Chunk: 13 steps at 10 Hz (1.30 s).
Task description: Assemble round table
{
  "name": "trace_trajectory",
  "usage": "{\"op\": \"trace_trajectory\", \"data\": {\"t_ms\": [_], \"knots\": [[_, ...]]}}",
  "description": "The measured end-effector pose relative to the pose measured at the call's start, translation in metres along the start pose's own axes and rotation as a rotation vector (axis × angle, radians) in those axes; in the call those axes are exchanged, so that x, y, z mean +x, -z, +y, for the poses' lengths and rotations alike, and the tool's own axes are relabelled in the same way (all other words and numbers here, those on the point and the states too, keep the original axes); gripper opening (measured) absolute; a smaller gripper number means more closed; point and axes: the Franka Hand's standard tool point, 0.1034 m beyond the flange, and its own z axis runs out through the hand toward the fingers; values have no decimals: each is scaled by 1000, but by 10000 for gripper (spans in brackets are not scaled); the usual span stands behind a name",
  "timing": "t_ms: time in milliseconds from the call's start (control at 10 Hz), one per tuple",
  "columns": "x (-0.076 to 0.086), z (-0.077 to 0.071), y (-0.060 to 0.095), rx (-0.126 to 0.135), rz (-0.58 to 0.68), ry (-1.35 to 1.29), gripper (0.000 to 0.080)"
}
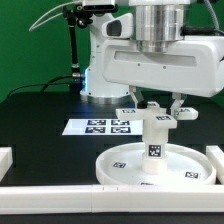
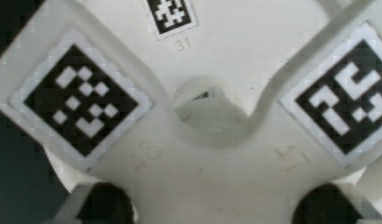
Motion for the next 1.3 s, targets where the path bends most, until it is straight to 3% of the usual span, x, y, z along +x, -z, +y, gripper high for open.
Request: {"op": "trace_trajectory", "data": {"t_ms": [600,1100,1300], "knots": [[-1,-1,0,42,-20,-708,445],[0,-2,0,46,-29,-951,445],[-1,-1,0,99,-48,-1257,445]]}}
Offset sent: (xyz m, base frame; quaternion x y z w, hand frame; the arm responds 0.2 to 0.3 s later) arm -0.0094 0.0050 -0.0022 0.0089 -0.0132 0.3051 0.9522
